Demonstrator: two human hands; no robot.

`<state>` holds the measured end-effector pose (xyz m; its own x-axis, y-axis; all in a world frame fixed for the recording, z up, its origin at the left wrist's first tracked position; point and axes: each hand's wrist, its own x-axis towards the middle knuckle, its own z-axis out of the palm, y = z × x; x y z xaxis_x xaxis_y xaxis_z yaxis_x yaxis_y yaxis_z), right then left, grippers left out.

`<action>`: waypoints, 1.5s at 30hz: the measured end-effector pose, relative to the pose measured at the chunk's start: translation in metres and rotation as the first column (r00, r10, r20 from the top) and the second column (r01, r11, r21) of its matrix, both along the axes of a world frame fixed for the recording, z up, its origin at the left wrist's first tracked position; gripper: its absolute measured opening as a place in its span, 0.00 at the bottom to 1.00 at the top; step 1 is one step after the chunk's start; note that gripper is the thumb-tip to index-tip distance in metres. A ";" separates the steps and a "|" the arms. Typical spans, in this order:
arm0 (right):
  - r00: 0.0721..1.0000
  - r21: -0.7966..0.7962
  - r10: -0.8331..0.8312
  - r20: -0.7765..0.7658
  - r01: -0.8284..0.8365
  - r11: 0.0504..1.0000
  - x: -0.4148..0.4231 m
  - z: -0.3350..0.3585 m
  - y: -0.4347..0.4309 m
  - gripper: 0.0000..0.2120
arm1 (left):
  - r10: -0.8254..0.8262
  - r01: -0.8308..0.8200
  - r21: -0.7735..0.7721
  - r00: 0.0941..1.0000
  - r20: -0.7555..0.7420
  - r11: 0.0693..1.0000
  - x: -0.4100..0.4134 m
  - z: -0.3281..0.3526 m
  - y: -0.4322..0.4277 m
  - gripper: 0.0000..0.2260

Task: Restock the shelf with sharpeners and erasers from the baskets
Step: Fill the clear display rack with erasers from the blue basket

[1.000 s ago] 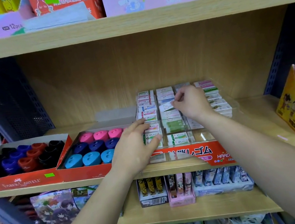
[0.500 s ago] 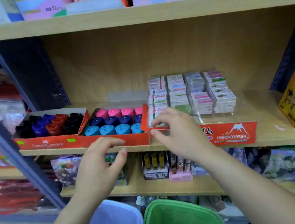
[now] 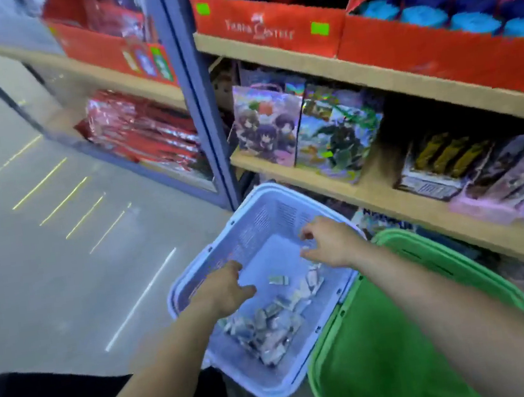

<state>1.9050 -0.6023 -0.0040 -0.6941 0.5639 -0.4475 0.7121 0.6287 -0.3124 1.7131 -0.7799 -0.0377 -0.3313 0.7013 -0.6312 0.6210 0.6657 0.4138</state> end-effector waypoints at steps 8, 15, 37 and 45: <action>0.965 -0.163 0.041 0.257 0.001 0.987 -0.046 -0.134 0.047 0.38 | 0.052 -0.044 -0.058 0.991 0.126 0.997 0.012 -0.121 0.027 0.36; 0.886 -0.211 0.128 0.446 -0.035 0.977 -0.037 -0.203 0.037 0.57 | 0.128 -0.123 -0.037 0.970 0.208 0.992 0.037 -0.190 0.050 0.39; 0.847 -0.360 0.173 0.503 0.023 0.933 -0.024 -0.216 0.045 0.57 | 0.224 -0.212 -0.074 0.914 0.337 0.974 0.070 -0.224 0.054 0.30; 0.880 -0.480 0.213 0.425 0.020 0.877 -0.026 -0.225 0.042 0.38 | 0.325 -0.340 -0.034 0.860 0.394 0.940 0.074 -0.226 0.054 0.34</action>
<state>1.8794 -0.5607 -0.2294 -0.3870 0.1539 -0.9092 0.7873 0.5685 -0.2389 1.7868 -0.7256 -0.2640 -0.2827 0.6173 -0.7342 0.1500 0.7844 0.6018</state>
